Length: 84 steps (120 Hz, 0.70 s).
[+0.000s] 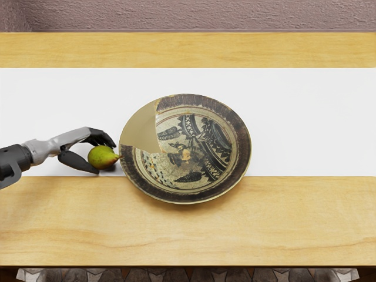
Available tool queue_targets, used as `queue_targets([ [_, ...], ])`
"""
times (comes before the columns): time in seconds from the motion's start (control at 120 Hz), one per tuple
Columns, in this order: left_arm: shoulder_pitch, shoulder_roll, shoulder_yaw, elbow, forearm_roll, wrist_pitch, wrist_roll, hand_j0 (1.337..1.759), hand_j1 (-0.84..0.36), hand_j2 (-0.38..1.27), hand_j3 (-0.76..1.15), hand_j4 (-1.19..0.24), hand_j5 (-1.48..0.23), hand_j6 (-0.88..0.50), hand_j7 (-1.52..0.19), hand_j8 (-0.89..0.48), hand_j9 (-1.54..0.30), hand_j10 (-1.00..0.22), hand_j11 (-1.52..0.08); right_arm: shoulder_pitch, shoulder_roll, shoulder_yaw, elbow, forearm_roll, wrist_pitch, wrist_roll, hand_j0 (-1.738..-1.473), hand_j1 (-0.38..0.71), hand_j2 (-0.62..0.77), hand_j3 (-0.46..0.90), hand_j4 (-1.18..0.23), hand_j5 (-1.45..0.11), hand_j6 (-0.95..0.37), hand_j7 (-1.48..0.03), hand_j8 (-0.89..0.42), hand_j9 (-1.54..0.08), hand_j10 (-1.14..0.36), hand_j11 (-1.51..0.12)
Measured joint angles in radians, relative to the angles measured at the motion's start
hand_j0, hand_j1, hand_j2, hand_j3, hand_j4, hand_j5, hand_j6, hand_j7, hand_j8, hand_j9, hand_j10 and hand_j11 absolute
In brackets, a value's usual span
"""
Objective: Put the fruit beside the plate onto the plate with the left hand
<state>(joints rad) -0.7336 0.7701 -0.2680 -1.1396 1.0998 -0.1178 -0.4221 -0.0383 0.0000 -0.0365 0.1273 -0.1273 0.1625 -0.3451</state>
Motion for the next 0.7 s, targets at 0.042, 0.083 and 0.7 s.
queue_targets([
  [0.042, -0.004, 0.001, 0.0, 0.0, 0.0, -0.004, 0.0, 1.657, -0.19, 0.12, 0.0, -0.5, -0.65, -0.45, -0.65, -0.45, -0.65, -0.5, -0.65, 0.0, 0.0, 0.0, 0.0, 0.0, 0.0, 0.0, -1.658, -0.35, 0.0, 0.0, 0.0, 0.0, 0.0, 0.0, 0.0, 0.0, 0.0, 0.0],
  [0.083, -0.005, 0.001, 0.0, 0.0, 0.0, -0.011, 0.0, 1.657, -0.2, 0.12, 0.0, -0.51, -0.67, -0.44, -0.66, -0.44, -0.66, -0.51, -0.66, 0.0, 0.0, 0.0, 0.0, 0.0, 0.0, 0.0, -1.658, -0.35, 0.0, 0.0, 0.0, 0.0, 0.0, 0.0, 0.0, 0.0, 0.0, 0.0],
  [0.7, -0.02, 0.045, 0.0, -0.005, 0.0, -0.057, 0.0, 1.656, -0.22, 0.31, 0.0, -0.56, -0.81, -0.42, -0.8, -0.43, -0.8, -0.6, -0.8, 0.0, 0.0, 0.0, 0.0, 0.0, 0.0, 0.0, -1.658, -0.35, 0.0, 0.0, 0.0, 0.0, 0.0, 0.0, 0.0, 0.0, 0.0, 0.0],
])
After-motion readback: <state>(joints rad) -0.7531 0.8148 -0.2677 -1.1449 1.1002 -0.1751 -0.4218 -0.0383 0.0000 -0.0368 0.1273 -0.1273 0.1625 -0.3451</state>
